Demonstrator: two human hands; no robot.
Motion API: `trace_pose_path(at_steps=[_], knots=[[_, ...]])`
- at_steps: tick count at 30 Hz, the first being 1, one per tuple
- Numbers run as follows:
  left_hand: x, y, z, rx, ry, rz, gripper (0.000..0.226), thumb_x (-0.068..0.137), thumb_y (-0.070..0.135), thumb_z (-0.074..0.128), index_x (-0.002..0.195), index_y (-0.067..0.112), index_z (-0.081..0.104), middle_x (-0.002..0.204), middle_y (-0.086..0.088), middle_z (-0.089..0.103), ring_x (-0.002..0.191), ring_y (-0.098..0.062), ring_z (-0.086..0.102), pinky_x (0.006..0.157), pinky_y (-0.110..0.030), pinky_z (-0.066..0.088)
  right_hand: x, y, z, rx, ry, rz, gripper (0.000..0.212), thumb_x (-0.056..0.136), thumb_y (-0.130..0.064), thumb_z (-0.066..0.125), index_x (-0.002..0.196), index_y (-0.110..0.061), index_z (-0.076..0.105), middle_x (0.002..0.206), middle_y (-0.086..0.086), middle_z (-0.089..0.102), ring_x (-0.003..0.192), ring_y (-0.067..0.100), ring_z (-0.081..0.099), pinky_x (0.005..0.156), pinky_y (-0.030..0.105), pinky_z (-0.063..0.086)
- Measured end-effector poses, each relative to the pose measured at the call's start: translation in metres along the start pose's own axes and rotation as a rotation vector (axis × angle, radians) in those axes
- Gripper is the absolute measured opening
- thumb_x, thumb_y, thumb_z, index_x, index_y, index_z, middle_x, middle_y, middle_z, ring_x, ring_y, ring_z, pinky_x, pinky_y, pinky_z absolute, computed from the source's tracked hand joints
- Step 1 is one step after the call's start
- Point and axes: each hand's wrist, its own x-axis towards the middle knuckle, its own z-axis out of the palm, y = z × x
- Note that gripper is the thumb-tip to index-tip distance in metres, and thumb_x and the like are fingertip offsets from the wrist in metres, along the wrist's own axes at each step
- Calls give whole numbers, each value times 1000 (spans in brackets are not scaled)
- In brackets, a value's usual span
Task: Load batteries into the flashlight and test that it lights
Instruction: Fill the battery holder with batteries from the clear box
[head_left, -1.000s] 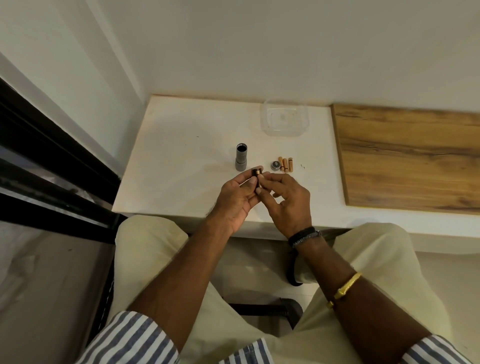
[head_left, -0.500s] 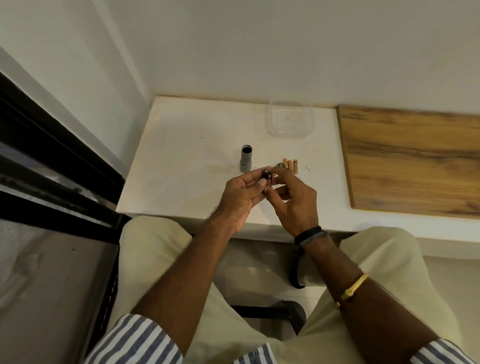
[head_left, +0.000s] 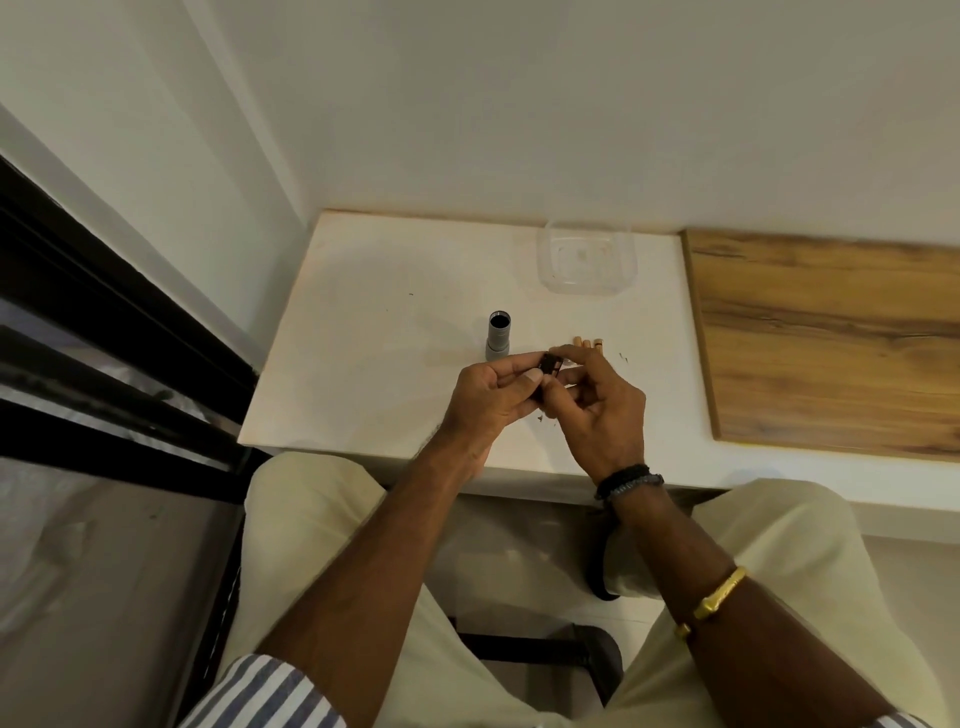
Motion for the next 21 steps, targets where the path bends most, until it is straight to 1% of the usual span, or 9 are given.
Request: trace_pose_path(at_steps=[3, 5, 7, 9, 11, 14, 17, 19, 21], knots=[[3, 1, -1, -2, 21, 1, 31, 102, 6, 56, 131, 5, 65, 127, -10, 72, 114, -25, 71, 97, -39, 58, 3, 1, 2, 72, 25, 41, 22, 94, -16, 68, 116, -22, 67, 81, -5, 74, 67, 12, 74, 65, 34, 65], [5, 2, -1, -25, 85, 12, 28, 101, 5, 56, 126, 4, 68, 122, -13, 73, 110, -25, 73, 94, -38, 60, 8, -1, 3, 167, 16, 123, 21, 95, -15, 67, 116, -20, 66, 85, 1, 76, 72, 17, 76, 65, 38, 65], [7, 2, 0, -36, 270, 56, 23, 99, 5, 57, 117, 4, 72, 109, -14, 77, 100, -25, 76, 88, -38, 62, 15, -5, 4, 389, -1, 307, 20, 96, -14, 63, 115, -20, 66, 92, 7, 77, 81, 25, 78, 67, 40, 65], [12, 2, -1, 45, 541, 135, 20, 96, 6, 58, 108, 7, 74, 96, -10, 78, 89, -22, 77, 83, -40, 64, 23, -8, 3, 679, -9, 512, 19, 98, -12, 61, 115, -17, 67, 94, 9, 77, 89, 35, 77, 69, 39, 64], [19, 3, -5, 225, 704, 201, 23, 92, 5, 62, 113, 11, 70, 100, -5, 76, 91, -20, 73, 87, -42, 63, 30, -10, 1, 887, 1, 659, 17, 99, -9, 61, 114, -13, 67, 90, 9, 75, 91, 40, 76, 71, 36, 63], [35, 3, -10, 493, 606, 209, 51, 89, 11, 73, 136, 10, 55, 127, -10, 66, 111, -19, 62, 95, -33, 55, 35, -14, 2, 1109, 23, 805, 15, 97, -4, 63, 111, -5, 66, 82, 9, 74, 84, 32, 77, 76, 37, 64], [50, -1, -17, 652, 474, 184, 67, 87, 18, 78, 145, 6, 47, 141, -14, 58, 128, -26, 55, 105, -38, 49, 38, -16, 3, 1245, 12, 884, 21, 93, 3, 64, 113, 0, 63, 89, 12, 70, 71, 18, 75, 81, 40, 64], [58, -4, -20, 699, 420, 197, 61, 88, 20, 77, 142, 6, 51, 141, -13, 59, 130, -26, 55, 106, -34, 46, 39, -16, 3, 1282, -10, 900, 25, 92, 5, 65, 116, 1, 62, 96, 15, 68, 71, 17, 74, 83, 40, 63], [64, -5, -21, 738, 394, 228, 43, 91, 20, 74, 130, 6, 61, 128, -13, 68, 121, -27, 61, 97, -29, 46, 39, -15, 1, 1267, -16, 896, 29, 92, 4, 65, 121, 0, 62, 99, 16, 70, 77, 21, 76, 81, 38, 64]])
